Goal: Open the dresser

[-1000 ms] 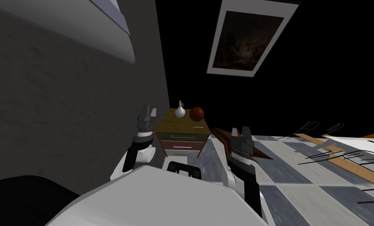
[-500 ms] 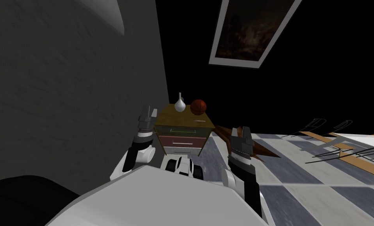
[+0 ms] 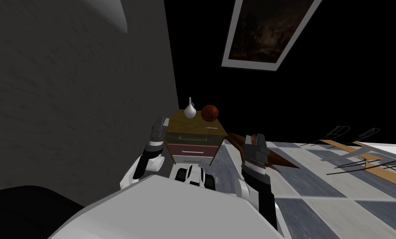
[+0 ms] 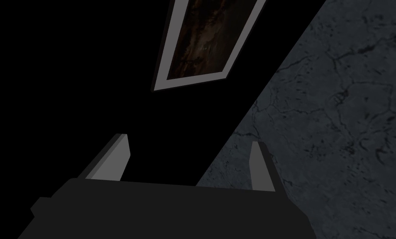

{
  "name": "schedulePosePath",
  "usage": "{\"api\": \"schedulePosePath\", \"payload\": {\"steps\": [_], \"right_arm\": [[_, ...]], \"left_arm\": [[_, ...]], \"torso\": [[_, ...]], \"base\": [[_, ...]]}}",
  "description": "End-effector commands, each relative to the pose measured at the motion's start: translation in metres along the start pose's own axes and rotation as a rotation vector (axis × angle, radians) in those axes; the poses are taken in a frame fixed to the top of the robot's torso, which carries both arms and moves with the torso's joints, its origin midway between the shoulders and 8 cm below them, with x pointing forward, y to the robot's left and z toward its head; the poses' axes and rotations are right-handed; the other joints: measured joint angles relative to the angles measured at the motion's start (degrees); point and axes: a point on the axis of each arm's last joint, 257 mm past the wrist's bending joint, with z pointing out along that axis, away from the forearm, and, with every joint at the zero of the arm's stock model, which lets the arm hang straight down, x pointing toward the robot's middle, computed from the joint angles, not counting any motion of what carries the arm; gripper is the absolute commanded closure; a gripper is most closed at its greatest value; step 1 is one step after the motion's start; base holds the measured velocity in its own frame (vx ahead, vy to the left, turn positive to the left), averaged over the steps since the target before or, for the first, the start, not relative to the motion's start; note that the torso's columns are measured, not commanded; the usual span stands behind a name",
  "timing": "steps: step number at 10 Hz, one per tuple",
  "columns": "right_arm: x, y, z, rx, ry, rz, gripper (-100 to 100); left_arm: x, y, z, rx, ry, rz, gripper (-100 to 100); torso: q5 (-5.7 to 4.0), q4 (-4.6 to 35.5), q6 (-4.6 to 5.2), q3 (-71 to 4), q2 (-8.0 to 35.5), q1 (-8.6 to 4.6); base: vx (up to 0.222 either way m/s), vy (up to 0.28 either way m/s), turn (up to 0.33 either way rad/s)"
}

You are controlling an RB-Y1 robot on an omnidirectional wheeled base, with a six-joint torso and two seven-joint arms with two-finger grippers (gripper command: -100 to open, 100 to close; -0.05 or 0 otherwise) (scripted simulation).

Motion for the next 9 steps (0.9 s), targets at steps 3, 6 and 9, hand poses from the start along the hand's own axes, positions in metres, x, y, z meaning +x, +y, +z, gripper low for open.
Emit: {"api": "schedulePosePath", "payload": {"steps": [3, 6, 9], "right_arm": [[0.000, 0.000, 0.000, 0.000, 0.000, 0.000, 0], [0.000, 0.000, 0.000, 0.000, 0.000, 0.000, 0], [0.000, 0.000, 0.000, 0.000, 0.000, 0.000, 0]], "left_arm": [[0.008, 0.030, -0.021, -0.008, 0.038, 0.007, -100], [0.012, 0.048, -0.035, -0.025, 0.051, 0.007, -100], [0.014, 0.062, -0.048, -0.033, 0.061, 0.008, -100]], "torso": [[0.00, 0.0, 0.00, 0.0, 0.0, 0.00], [0.01, 0.0, 0.00, 0.0, 0.0, 0.05], [0.00, 0.0, 0.01, 0.0, 0.0, 0.02]], "base": [[0.033, -0.030, 0.024], [0.021, -0.023, 0.015], [0.026, -0.025, 0.019]]}}
